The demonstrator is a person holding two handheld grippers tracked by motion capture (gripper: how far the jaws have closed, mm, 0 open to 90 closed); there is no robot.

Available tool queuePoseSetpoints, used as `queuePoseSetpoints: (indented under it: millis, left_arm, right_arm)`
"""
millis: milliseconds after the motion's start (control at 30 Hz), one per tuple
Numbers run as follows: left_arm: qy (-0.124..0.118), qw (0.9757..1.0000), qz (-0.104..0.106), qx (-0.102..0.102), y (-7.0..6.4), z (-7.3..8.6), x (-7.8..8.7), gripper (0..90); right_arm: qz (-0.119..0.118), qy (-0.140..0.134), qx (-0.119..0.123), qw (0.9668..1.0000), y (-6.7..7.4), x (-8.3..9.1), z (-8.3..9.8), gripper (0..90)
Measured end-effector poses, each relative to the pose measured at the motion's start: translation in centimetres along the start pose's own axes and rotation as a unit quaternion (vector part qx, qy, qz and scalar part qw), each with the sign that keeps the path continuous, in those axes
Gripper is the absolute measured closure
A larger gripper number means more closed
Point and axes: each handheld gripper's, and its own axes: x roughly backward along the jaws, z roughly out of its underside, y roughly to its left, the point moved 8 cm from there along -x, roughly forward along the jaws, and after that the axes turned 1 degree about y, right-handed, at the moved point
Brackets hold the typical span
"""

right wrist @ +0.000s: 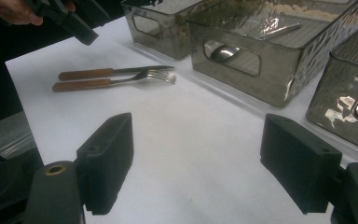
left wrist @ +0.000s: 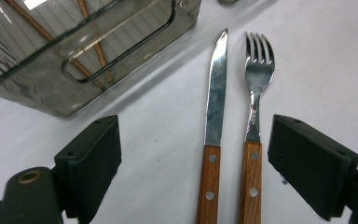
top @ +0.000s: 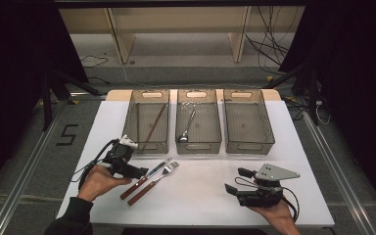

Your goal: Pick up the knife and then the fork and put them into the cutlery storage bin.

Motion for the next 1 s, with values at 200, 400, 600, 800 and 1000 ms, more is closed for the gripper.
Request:
queuePoseSetpoints:
  millis: [200,400,600,800,1000]
  left_arm:
    - [0.019,0.9998,-0.005,-0.004,0.4,0.9,-0.5,20.5]
    - [0.059,0.9982,0.000,-0.011,0.4,2.2,-1.1,27.3]
    - [0.078,0.9968,0.004,-0.018,0.2,2.7,-1.0,35.3]
    - [0.092,0.9953,0.003,-0.027,-0.4,3.3,-1.5,41.6]
    - [0.116,0.9927,0.005,-0.034,-1.1,4.2,-2.3,50.6]
  right_arm:
    - [0.001,0.001,0.001,1.0000,0.0,0.0,0.0,26.3]
    - [0.000,0.002,0.002,1.0000,0.2,0.0,0.0,26.3]
    - [0.001,0.004,0.006,1.0000,0.2,-0.1,0.0,26.3]
    - [0.000,0.004,0.007,1.0000,0.3,-0.1,0.0,26.3]
    - [0.001,0.005,0.007,1.0000,0.3,-0.1,0.0,26.3]
